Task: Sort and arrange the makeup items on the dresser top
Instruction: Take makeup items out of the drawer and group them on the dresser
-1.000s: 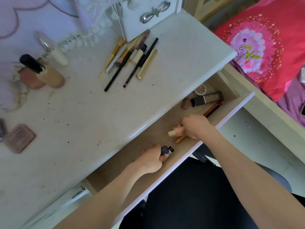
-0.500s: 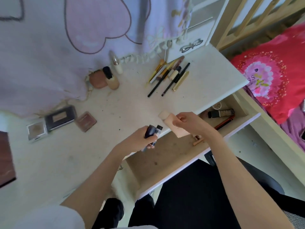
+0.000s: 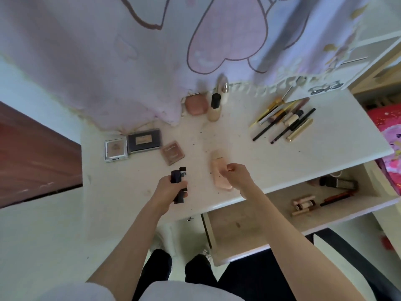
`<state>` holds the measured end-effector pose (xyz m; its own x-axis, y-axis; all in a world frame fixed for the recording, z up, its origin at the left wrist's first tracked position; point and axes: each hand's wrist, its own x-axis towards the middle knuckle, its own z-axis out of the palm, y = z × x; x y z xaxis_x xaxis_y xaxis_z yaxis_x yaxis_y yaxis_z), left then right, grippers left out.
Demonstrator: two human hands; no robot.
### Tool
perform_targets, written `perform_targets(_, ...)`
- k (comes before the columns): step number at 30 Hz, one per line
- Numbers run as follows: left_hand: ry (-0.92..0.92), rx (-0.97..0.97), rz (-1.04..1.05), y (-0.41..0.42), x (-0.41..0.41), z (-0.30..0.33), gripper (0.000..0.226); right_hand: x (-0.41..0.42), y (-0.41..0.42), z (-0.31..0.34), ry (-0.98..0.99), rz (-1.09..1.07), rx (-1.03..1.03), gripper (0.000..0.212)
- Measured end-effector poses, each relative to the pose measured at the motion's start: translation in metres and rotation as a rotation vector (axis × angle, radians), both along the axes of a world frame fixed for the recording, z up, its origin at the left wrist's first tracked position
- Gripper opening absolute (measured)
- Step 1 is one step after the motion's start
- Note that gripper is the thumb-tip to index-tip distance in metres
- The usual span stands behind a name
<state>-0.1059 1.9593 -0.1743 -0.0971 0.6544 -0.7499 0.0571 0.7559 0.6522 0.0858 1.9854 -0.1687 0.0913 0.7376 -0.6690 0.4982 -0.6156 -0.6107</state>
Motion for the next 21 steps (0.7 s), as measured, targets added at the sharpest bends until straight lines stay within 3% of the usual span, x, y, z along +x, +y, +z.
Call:
perform_targets(4,0.023,-0.012,0.015,0.004,-0.003,-0.005,0.016,-0.009,0.004,-0.004,-0.001,-0.066,-0.017,0.025)
perform_targets(11,-0.033,0.01,-0.055,0.018,-0.003,-0.013,0.023,-0.008,0.011,-0.006,-0.087,-0.218,0.077,0.034)
perform_targets(16,-0.095,0.015,-0.221,0.04,0.007,-0.011,0.015,0.003,0.007,-0.003,-0.097,-0.433,0.13,0.016)
perform_targets(21,-0.15,-0.011,-0.253,0.058,0.032,-0.005,0.015,0.021,0.02,0.002,-0.034,-0.526,0.115,0.02)
